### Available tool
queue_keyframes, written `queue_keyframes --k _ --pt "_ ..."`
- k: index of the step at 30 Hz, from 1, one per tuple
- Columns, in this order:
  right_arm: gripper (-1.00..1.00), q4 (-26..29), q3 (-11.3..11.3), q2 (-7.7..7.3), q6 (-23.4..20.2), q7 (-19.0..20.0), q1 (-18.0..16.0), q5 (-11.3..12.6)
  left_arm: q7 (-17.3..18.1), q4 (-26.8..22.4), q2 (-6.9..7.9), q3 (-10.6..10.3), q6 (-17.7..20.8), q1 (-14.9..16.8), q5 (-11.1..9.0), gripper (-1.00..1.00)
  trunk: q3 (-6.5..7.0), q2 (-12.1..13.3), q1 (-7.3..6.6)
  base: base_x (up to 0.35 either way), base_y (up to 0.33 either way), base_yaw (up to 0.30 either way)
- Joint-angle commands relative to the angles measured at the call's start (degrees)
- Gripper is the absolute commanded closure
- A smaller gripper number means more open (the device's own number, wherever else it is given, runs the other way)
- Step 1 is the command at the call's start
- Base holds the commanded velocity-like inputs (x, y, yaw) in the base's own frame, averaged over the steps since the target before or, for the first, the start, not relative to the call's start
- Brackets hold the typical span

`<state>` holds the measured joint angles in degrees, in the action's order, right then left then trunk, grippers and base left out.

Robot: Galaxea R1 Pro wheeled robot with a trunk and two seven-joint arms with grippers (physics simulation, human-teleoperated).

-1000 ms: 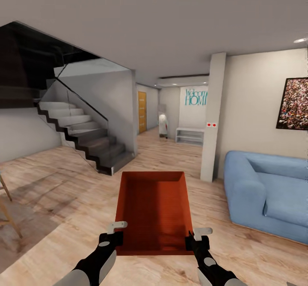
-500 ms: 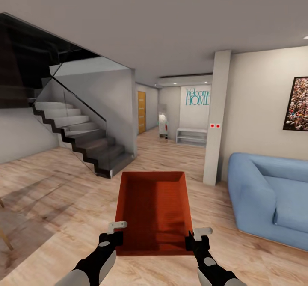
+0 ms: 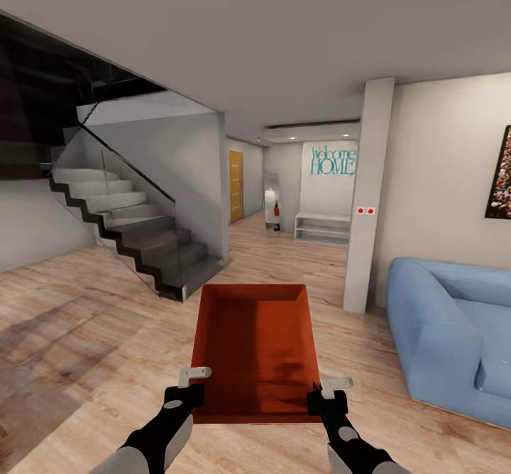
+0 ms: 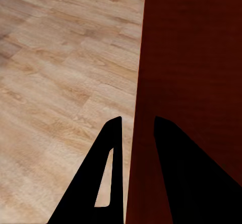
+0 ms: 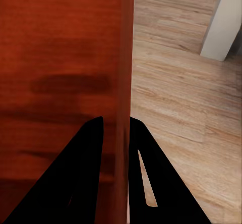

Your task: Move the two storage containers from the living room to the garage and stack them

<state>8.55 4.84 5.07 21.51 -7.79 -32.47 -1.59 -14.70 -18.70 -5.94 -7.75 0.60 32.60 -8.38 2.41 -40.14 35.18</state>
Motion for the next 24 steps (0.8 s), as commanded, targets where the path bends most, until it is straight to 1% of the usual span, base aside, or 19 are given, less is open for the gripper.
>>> queue_keyframes --k 1,18,24 --pt "1.00 0.11 -1.59 -0.15 0.29 -0.77 -0.05 0.11 -0.69 0.06 0.40 0.27 0.10 0.00 -0.59 1.00 0.00 -0.02 0.04 0.321 0.084 0.000" --pt "1.00 0.11 -1.59 -0.11 0.29 -0.78 -0.05 0.01 -0.72 0.15 0.40 0.28 0.18 0.00 -0.59 1.00 0.00 -0.02 0.04 0.321 0.085 -0.007" --pt "1.00 0.13 -1.59 -0.15 0.29 -0.82 -0.05 0.05 -0.76 0.15 0.40 0.28 0.19 0.00 -0.59 1.00 0.00 -0.02 0.04 0.321 0.085 -0.253"
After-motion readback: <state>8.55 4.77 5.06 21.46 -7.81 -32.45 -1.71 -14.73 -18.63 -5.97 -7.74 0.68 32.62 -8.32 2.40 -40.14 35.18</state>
